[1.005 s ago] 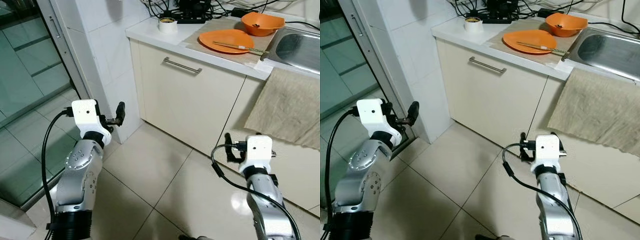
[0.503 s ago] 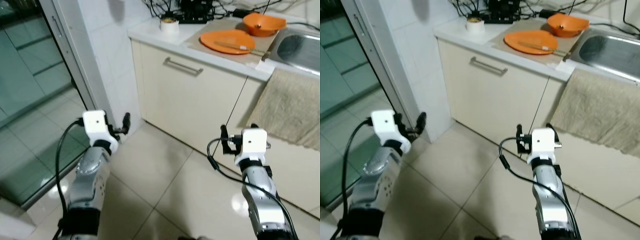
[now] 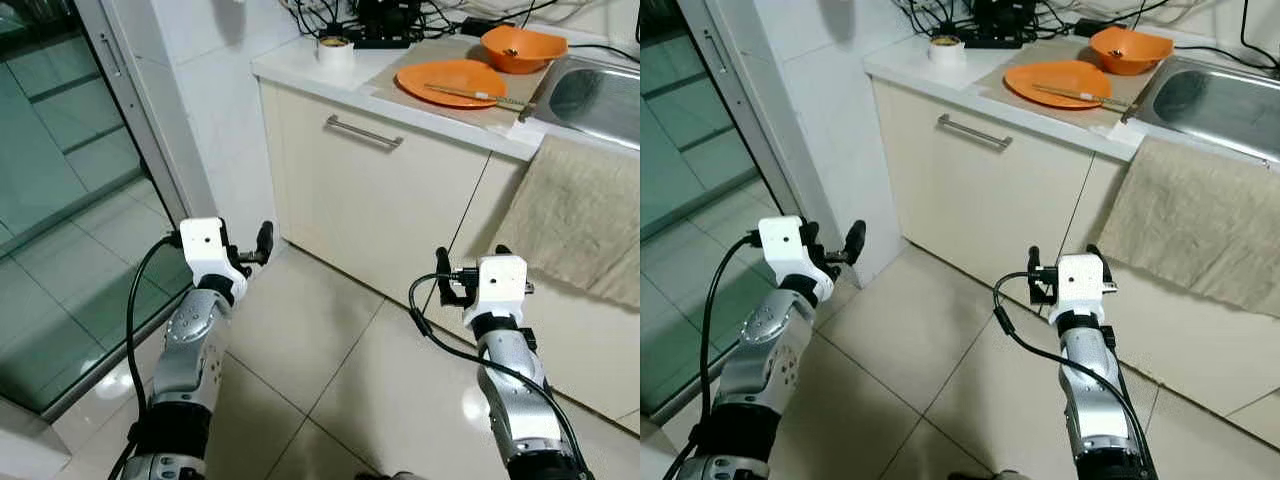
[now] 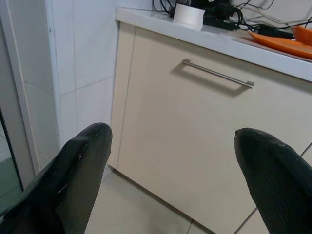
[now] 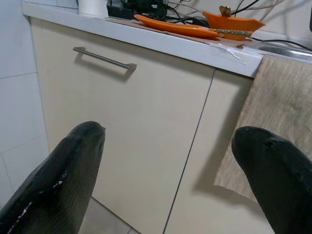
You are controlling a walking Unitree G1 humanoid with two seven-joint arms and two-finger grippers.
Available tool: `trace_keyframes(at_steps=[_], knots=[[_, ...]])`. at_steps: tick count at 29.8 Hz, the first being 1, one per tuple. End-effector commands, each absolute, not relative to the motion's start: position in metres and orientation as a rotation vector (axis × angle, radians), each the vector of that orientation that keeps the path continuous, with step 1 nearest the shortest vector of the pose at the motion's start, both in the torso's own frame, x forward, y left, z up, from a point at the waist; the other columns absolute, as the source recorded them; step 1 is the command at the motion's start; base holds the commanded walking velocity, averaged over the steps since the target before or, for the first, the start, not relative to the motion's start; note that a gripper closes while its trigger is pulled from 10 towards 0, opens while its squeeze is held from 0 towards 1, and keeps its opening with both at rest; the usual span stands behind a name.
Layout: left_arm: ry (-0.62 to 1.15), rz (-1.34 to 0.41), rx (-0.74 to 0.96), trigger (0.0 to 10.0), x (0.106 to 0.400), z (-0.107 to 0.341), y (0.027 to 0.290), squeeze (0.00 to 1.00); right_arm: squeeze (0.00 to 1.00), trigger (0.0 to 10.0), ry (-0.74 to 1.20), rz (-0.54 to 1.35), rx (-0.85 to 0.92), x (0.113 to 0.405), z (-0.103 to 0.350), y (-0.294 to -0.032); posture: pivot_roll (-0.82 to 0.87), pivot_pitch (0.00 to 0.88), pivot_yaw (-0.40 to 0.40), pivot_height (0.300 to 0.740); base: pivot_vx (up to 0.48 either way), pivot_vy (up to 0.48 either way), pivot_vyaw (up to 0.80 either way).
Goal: Kitchen organization
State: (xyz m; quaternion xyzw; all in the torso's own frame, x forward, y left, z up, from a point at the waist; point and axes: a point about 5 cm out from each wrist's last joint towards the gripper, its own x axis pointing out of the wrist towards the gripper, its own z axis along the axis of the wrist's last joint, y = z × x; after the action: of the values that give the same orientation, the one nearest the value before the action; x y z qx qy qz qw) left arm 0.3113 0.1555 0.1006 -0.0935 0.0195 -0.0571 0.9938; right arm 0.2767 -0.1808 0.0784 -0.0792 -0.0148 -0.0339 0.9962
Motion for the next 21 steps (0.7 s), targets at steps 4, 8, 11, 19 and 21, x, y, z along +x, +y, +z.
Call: trace_keyframes(at_steps=[4,8,11,19,21], knots=[[0.027,-0.107,-0.176,10.0,0.312,0.1006,0.1603,0.0,0.0,10.0,-0.03,-0.053,-0.148,0.2777,0.0769,-0.1763,-0.02,0.0,0.039,0.74,0.0,0.0,0.0],[0.029,-0.1,-0.184,10.0,0.3136,0.1001,0.1613,0.0,0.0,10.0,-0.017,-0.054,-0.136,0.2788,0.074,-0.1767,-0.02,0.0,0.037,0.74,0.0,0.0,0.0],[0.031,-0.106,-0.185,10.0,0.3146,0.1002,0.1611,0.0,0.0,10.0,-0.015,-0.051,-0.136,0.2798,0.0735,-0.1765,-0.02,0.0,0.04,0.74,0.0,0.0,0.0],[0.032,-0.115,-0.18,10.0,0.3193,0.1006,0.1616,0.0,0.0,10.0,-0.008,-0.055,-0.112,0.2815,0.0721,-0.1761,-0.03,0.0,0.047,0.74,0.0,0.0,0.0],[0.032,-0.118,-0.18,10.0,0.3203,0.1009,0.1607,0.0,0.0,10.0,0.001,-0.054,-0.095,0.2814,0.0707,-0.1755,-0.03,0.0,0.048,0.74,0.0,0.0,-0.38]])
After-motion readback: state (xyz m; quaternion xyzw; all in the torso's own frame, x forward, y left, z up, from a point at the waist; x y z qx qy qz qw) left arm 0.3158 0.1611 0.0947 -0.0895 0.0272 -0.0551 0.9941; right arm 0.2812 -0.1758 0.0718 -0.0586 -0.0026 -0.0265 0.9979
